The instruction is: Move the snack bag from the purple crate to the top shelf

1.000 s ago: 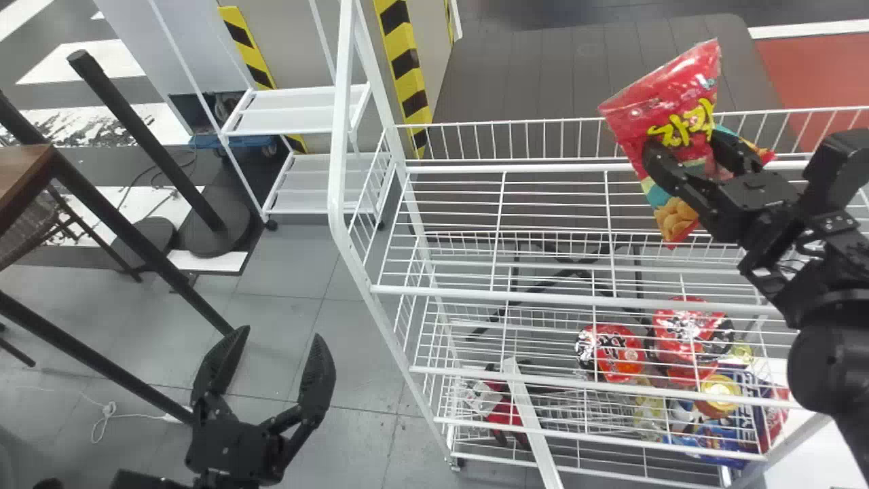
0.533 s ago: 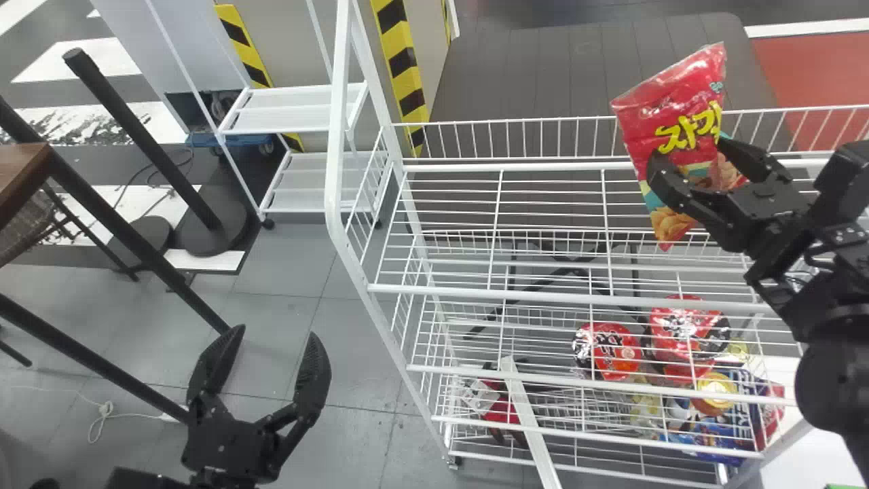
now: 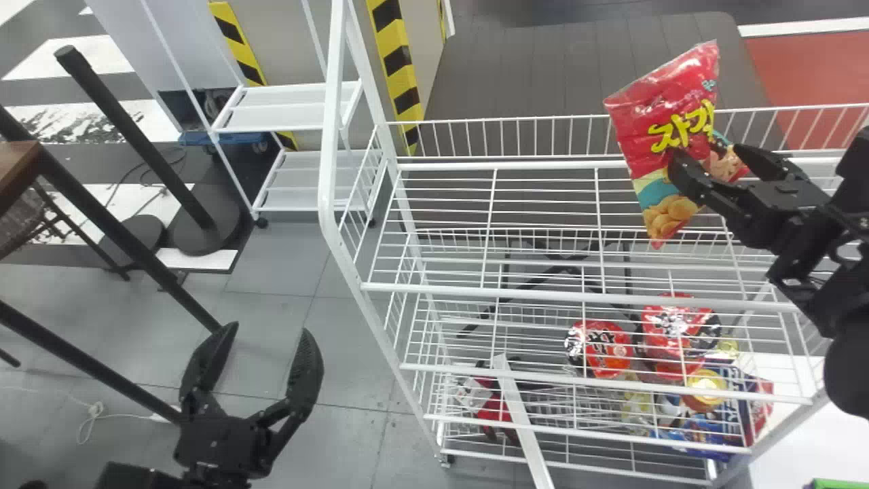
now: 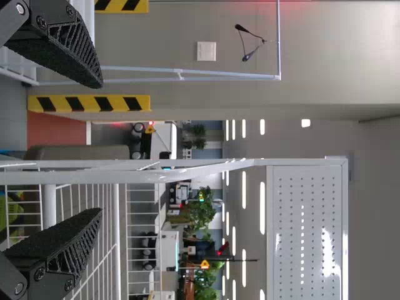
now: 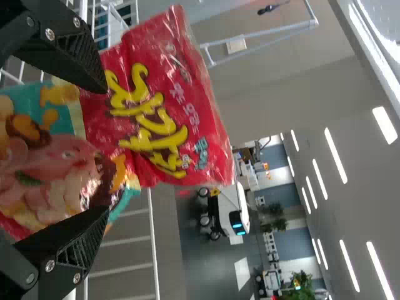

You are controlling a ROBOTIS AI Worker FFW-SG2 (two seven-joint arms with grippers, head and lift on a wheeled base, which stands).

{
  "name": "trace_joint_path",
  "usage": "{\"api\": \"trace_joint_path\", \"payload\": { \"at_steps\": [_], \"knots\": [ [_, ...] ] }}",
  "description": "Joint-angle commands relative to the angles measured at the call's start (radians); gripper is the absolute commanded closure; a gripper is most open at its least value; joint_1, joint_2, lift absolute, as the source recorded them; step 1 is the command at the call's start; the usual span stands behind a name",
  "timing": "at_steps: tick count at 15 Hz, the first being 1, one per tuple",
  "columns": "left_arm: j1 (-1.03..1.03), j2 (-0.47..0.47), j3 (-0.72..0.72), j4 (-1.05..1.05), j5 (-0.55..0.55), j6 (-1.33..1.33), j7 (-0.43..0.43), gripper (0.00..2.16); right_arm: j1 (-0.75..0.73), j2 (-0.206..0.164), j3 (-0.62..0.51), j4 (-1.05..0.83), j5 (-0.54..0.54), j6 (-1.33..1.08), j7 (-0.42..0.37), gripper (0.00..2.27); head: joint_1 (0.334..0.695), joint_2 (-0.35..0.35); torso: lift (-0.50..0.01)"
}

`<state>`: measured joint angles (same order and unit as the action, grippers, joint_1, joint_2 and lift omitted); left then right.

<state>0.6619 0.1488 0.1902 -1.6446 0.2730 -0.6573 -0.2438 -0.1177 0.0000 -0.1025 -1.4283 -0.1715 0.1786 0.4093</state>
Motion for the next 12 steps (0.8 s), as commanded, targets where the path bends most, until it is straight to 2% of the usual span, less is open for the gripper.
{"api": "trace_joint_path", "payload": {
  "at_steps": [1,3,5,6,8,9,10,11,12],
  "knots": [
    [-0.007,0.0,0.0,0.006,0.0,0.0,0.0,0.11,-0.014,0.001,-0.005,0.0,0.013,0.017,0.0,0.32,0.695,0.172,0.0],
    [-0.008,0.0,0.0,0.008,0.002,0.0,0.0,0.11,-0.03,0.001,0.009,0.006,0.026,0.036,0.002,0.43,0.695,0.169,0.0],
    [-0.01,0.0,0.003,0.009,0.008,0.0,-0.002,0.11,-0.042,0.001,0.014,0.02,0.033,0.036,0.016,0.71,0.695,0.173,0.0],
    [-0.01,0.0,0.006,0.011,0.008,0.0,0.0,0.11,-0.045,0.001,0.018,0.026,0.036,0.036,0.016,0.88,0.695,0.178,0.0],
    [-0.013,0.0,0.008,0.017,0.011,0.0,-0.002,0.11,-0.046,0.001,0.02,0.028,0.043,0.026,0.014,1.55,0.695,0.189,0.0],
    [-0.013,0.0,0.008,0.017,0.011,0.0,-0.002,0.11,-0.04,0.001,0.021,0.028,0.041,0.023,0.014,1.72,0.695,0.19,0.0],
    [-0.015,0.0,0.008,0.017,0.011,0.0,-0.002,0.11,-0.03,0.001,0.02,0.017,0.041,0.02,0.014,1.78,0.695,0.191,0.0],
    [-0.016,0.0,0.006,0.019,0.011,0.0,-0.002,0.11,-0.013,0.001,0.015,0.002,0.041,0.026,0.01,1.97,0.695,0.192,0.0],
    [-0.016,0.0,0.008,0.02,0.011,0.0,0.0,0.11,0.003,0.001,0.01,-0.021,0.038,0.029,0.008,2.03,0.695,0.193,0.0]
  ]
}}
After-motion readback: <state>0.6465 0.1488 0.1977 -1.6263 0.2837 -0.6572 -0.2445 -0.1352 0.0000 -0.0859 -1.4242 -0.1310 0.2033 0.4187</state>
